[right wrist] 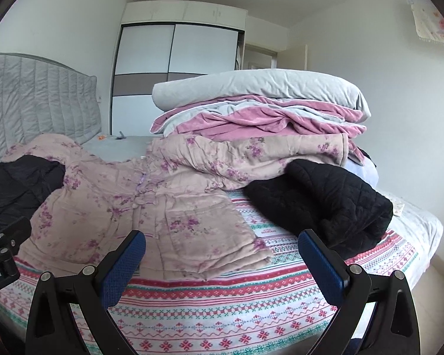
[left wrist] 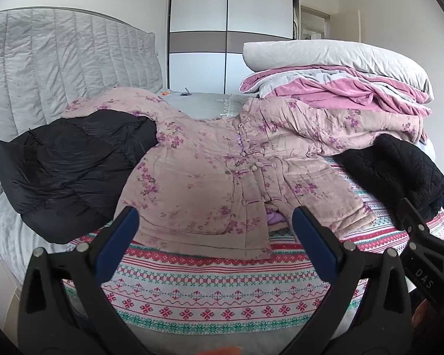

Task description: Fold large clothes

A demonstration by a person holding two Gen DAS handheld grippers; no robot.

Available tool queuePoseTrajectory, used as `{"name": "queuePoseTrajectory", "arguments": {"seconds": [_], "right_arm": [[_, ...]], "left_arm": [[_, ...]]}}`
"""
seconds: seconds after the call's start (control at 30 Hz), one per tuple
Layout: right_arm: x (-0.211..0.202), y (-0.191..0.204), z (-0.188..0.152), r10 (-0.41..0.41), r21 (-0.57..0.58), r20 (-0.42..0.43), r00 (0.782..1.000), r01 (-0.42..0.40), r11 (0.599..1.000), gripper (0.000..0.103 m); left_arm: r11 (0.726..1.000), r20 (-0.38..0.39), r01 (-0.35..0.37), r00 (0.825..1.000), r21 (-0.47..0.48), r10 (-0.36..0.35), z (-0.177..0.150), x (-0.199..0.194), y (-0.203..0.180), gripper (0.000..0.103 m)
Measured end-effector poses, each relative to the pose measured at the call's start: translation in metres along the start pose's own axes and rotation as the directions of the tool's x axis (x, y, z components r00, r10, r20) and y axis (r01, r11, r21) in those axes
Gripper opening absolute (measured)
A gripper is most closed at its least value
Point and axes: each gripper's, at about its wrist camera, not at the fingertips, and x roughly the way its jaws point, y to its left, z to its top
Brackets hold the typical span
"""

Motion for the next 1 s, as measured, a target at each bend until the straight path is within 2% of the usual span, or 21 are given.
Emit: {"name": "queuePoseTrajectory", "arguments": {"seconds": [1.0], "right_arm": [[0.005, -0.0001, 0.0014, -0.018, 0.002, -0.011, 1.0, 0.018, 1.0, 0.103]], "left_arm": [[1.0, -0.008, 0.014, 1.0, 0.002, -0.014, -0.0017, 0.0073, 0.0014, 0.103]]}}
